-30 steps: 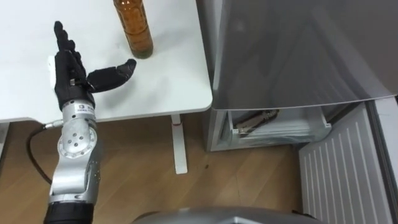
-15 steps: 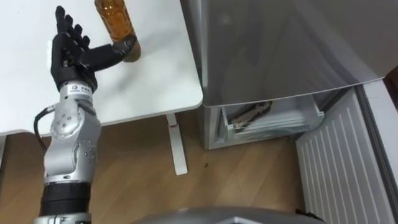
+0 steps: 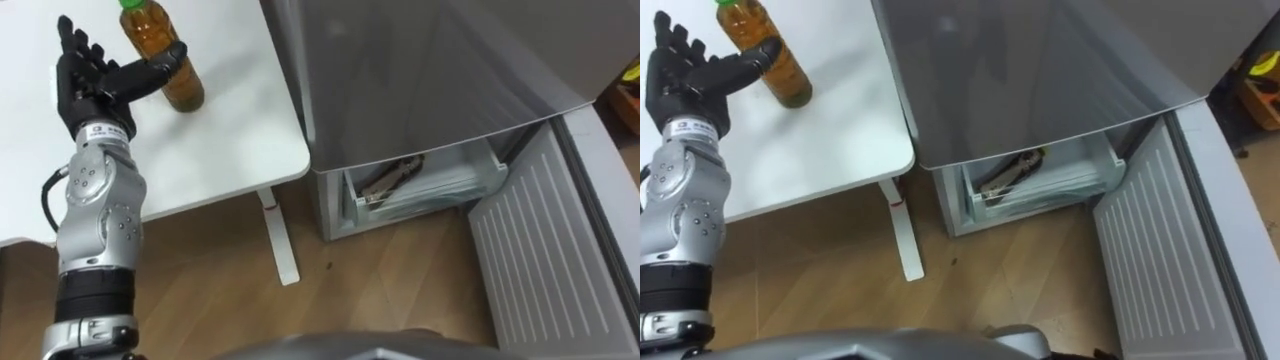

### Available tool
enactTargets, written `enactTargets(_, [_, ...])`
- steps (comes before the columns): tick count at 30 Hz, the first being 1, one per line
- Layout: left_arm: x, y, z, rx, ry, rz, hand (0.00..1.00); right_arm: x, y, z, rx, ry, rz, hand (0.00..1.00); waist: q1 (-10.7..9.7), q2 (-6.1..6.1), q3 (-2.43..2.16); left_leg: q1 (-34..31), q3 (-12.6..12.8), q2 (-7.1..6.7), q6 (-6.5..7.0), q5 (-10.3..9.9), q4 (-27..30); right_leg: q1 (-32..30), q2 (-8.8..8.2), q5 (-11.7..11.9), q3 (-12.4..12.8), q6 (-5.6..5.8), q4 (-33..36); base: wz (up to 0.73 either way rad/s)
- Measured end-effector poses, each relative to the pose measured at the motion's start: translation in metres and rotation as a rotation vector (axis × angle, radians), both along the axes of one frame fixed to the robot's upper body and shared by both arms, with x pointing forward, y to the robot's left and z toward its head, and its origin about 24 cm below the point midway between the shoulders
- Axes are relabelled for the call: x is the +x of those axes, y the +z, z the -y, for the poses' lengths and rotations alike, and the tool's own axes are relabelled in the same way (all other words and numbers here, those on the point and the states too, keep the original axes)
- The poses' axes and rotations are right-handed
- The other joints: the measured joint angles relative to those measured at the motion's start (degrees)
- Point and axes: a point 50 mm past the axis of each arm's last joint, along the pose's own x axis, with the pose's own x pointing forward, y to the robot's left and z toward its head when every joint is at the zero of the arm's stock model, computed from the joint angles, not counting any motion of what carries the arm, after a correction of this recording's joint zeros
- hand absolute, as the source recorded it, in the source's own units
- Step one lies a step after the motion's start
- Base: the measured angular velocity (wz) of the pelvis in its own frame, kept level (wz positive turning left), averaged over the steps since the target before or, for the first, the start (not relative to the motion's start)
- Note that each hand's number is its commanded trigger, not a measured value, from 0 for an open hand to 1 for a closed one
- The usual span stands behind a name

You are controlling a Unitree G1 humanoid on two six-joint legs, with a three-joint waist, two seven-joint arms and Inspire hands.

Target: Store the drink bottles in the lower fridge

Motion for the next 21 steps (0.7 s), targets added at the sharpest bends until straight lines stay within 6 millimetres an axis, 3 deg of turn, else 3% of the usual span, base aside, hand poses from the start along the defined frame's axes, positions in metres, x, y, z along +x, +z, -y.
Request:
enactTargets(13, [0.015, 0.008, -0.014, 0.049, 0.026, -0.018, 0.00, -0.021, -0.001, -0.002, 0.018, 0.147, -0.172, 0.00, -1.6, -0.34, 0.03, 1.1, 0.6, 0.12, 0.00, 0.0, -1.0, 0.0, 0.09, 0.0, 0.5, 0.00, 0.9, -0.04])
enactTargets(21, [0.016, 0.005, -0.013, 0.043, 0.010, -0.042, 0.00, -0.029, -0.001, -0.006, 0.038, 0.178, -0.218, 0.00, -1.8, -1.11, -0.32, 1.8, 1.1, 0.25, -0.05, 0.0, -1.0, -0.1, 0.26, 0.0, 1.1, 0.00, 0.9, -0.05])
